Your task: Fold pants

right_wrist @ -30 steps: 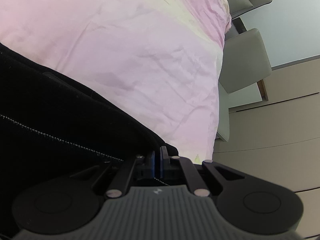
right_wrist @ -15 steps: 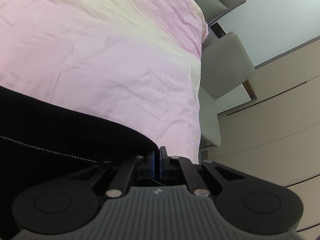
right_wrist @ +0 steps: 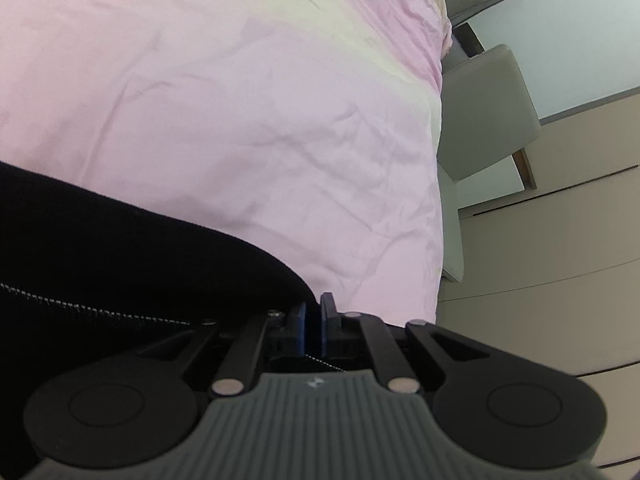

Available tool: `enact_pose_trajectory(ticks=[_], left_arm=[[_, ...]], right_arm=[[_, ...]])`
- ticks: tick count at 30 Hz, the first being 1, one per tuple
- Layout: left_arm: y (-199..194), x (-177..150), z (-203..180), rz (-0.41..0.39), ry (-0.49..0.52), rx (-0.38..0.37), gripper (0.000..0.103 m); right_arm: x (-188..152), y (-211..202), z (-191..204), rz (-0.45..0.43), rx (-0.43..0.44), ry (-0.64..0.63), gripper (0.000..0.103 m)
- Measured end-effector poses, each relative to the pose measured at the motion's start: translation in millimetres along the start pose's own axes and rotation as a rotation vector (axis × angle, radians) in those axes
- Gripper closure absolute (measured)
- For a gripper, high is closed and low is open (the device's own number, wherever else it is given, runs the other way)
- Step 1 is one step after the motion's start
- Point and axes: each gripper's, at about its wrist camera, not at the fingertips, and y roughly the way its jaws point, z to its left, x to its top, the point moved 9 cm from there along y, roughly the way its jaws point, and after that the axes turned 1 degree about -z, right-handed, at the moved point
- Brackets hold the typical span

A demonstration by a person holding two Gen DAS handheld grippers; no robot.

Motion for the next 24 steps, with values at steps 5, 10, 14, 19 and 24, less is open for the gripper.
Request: enact_pose_trajectory(ticks=[5,10,14,19,24], left_arm=[[-27.3,22.0,8.2,-0.063,0.061,0.005,0.066],[-69.8,28.9,-54.1,-0.075,0.239,-0.265,0.057],[-89.4,17.2,-117.8,-0.11,0.391,-0.405,0.054],[-92.4,-3.7,-192.7,-0.13,0.545,-0.544,0.047],[-75.1,-19.8,-255.0,-0.095,0.684,-0.631,0.045]], right_arm=[[8.1,-37.3,-7.3,-0.092,0.019,0.027,0.053],[27.0,-110.3,36.0,-0.26,0.247,-0.043,0.055],[44.5,-167.5,92.0,-0.369,0.435,-0.124,0.057],[61.9,-214.0,168.3,-0.43,0.645,-0.233,0.057],[78.0,-228.8,226.1,-0.46,0.749,-0.345,0.057]])
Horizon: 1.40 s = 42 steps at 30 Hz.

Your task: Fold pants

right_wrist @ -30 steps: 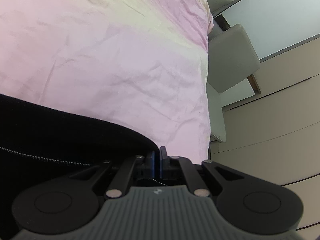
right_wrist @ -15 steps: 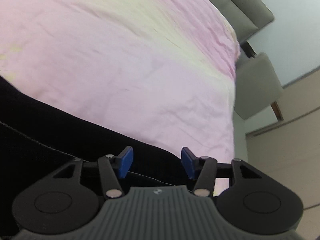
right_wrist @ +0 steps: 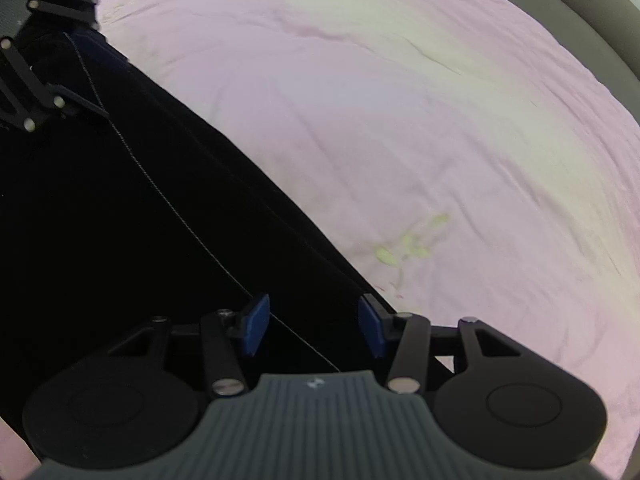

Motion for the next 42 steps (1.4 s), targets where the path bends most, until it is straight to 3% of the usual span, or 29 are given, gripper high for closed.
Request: enact_pose_trajectory(ticks=[4,8,10,12,15,23,29,35,36,37,39,40,42], left_arm=[[32.5,4.8,-7.4,0.012,0.056,-0.01,0.044],[53.5,6.9,-2.9,0.023,0.033,-0.039,0.044],[59.0,6.7,-2.9,0.028,0.013,-0.062,0.053],[60.8,7.1,-5.1,0.024,-0.001,-0.069,0.069],[56.8,7.0,-9.8,0.013,0.042,0.01,0.094],[29.1,23.3,-9.5,-0.065,0.024,0.147,0.099],[64.2,33.9,4.9,-0.01,-0.049,0.166,0.099],[96.2,28.6,9.6,0.006,-0.103,0.168,0.097],[96.4,29.6,11.0,0.005,-0.108,0.175,0.089],[92.3,31.0,11.9,0.002,-0.115,0.195,0.084],[87.4,32.3,19.0,-0.005,-0.139,0.216,0.057],[79.7,33.5,21.6,-0.015,-0.166,0.223,0.048],[60.1,31.6,26.2,-0.04,-0.216,0.208,0.044]], right_arm=[[12.3,22.4,4.9,-0.012,0.036,-0.026,0.057],[17.6,38.9,5.3,0.009,0.074,-0.017,0.057],[16.7,42.1,4.4,0.023,0.109,0.014,0.068],[16.5,39.9,6.1,0.01,0.096,0.003,0.08],[16.6,29.8,10.4,-0.017,0.041,-0.045,0.103],[28.8,-8.9,11.1,-0.109,-0.082,-0.051,0.103],[29.1,13.7,3.6,-0.062,-0.112,0.003,0.103],[24.9,41.7,6.6,-0.036,-0.086,0.061,0.102],[24.9,37.8,5.2,-0.048,-0.089,0.081,0.096],[24.3,31.6,3.6,-0.059,-0.097,0.102,0.08],[20.6,17.9,-1.6,-0.086,-0.123,0.153,0.055],[14.9,9.1,-6.9,-0.103,-0.123,0.186,0.055],[-0.4,-12.2,-12.4,-0.122,-0.142,0.269,0.054]])
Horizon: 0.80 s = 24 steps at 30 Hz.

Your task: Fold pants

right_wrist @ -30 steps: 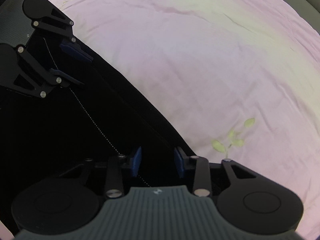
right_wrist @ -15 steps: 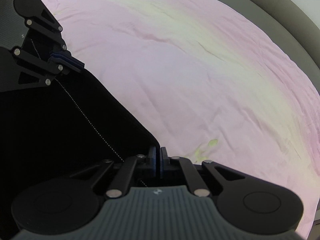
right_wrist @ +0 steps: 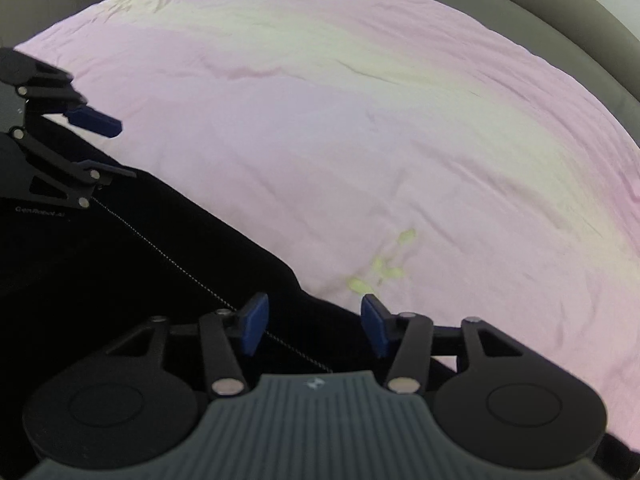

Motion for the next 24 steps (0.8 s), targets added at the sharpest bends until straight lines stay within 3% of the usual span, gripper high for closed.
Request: enact_pose_trajectory(ticks=[4,9,14,16,20,24], left_arm=[[-38.7,-5.9,7.7,-0.01,-0.096,0.01,0.044],[-82.2,-39.8,-13.1,0.067,-0.073,0.022,0.044],[-114.1,-73.2,-30.7,0.149,-0.11,0.01,0.045],[-122.9,-88.5,-37.1,0.181,-0.135,0.005,0.044],[-126.0,-106.1,-42.6,0.223,-0.168,0.014,0.047],[-120.9,-122.3,-44.9,0.269,-0.205,0.026,0.048]], right_arm=[[-37.7,-47.3,-30.1,-0.029,-0.054,0.152,0.052],[-108.1,-107.4,-83.7,0.013,-0.12,0.315,0.052],[-189.3,-156.3,-166.1,0.055,-0.233,0.55,0.053],[-219.8,-171.6,-201.8,0.061,-0.282,0.651,0.058],[-269.6,-182.2,-262.0,0.063,-0.369,0.824,0.065],[-305.1,-173.1,-302.7,0.018,-0.343,1.012,0.065]])
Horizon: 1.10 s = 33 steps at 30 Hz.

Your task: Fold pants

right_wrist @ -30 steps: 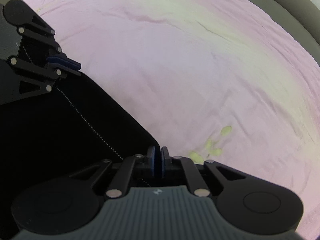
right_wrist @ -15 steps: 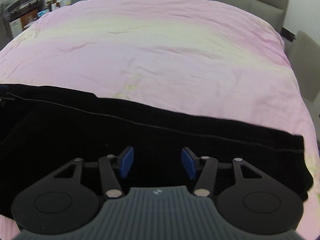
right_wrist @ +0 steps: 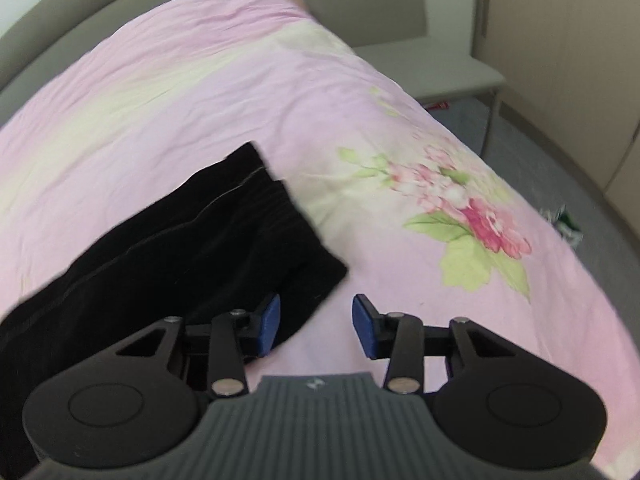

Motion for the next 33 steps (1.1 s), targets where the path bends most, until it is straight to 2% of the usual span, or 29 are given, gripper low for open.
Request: enact_pose_trajectory(ticks=[3,5,6,7,9,11,12,13,16,18,22,26,29,31,33], left_arm=[[9.6,-6.0,1.1,0.027,-0.025,0.001,0.048],[13.6,-7.7,0.9,0.033,-0.033,0.002,0.048],[16.7,-5.1,0.6,0.036,-0.034,0.005,0.048],[18.0,-4.5,0.3,0.039,-0.035,0.009,0.048],[18.8,-5.1,-6.2,0.05,-0.026,0.017,0.048],[20.6,-2.1,-9.5,0.062,-0.015,0.02,0.048],[21.2,-1.4,-9.3,0.068,-0.013,0.019,0.048],[26.3,4.4,-9.8,0.071,-0.013,0.017,0.048],[28.9,6.5,-9.2,0.077,-0.026,0.01,0.048],[27.2,5.4,-4.7,0.077,-0.032,0.005,0.047],[25.4,2.8,-1.7,0.066,-0.025,0.003,0.047],[24.4,1.2,-0.9,0.056,-0.03,0.005,0.047],[27.7,-1.9,0.7,0.053,-0.041,0.002,0.047],[26.2,-3.2,1.6,0.049,-0.039,0.0,0.047],[25.5,-4.9,3.0,0.046,-0.046,-0.004,0.047]], right_arm=[[9.1,25.3,-11.1,0.016,0.058,0.11,0.065],[8.9,37.0,-10.0,0.029,0.08,0.145,0.072],[7.7,42.7,-9.5,0.039,0.089,0.149,0.082],[6.8,44.4,-8.7,0.037,0.078,0.134,0.086],[9.3,37.6,-1.5,0.0,0.033,0.025,0.09],[12.5,32.9,13.4,-0.067,-0.044,-0.179,0.091],[9.3,37.0,16.9,-0.059,-0.07,-0.256,0.091],[3.7,46.1,14.3,-0.033,-0.092,-0.29,0.092],[-4.4,62.2,7.6,0.0,-0.093,-0.275,0.09],[1.6,56.4,4.4,0.0,-0.068,-0.221,0.089],[15.8,23.6,-8.6,-0.035,-0.031,-0.068,0.079],[21.4,1.9,-0.4,-0.048,0.089,0.026,0.079],[21.8,11.5,11.1,-0.028,0.132,0.088,0.079],[20.4,28.6,12.6,0.006,0.133,0.164,0.072],[15.6,44.1,7.4,0.041,0.118,0.251,0.075]])
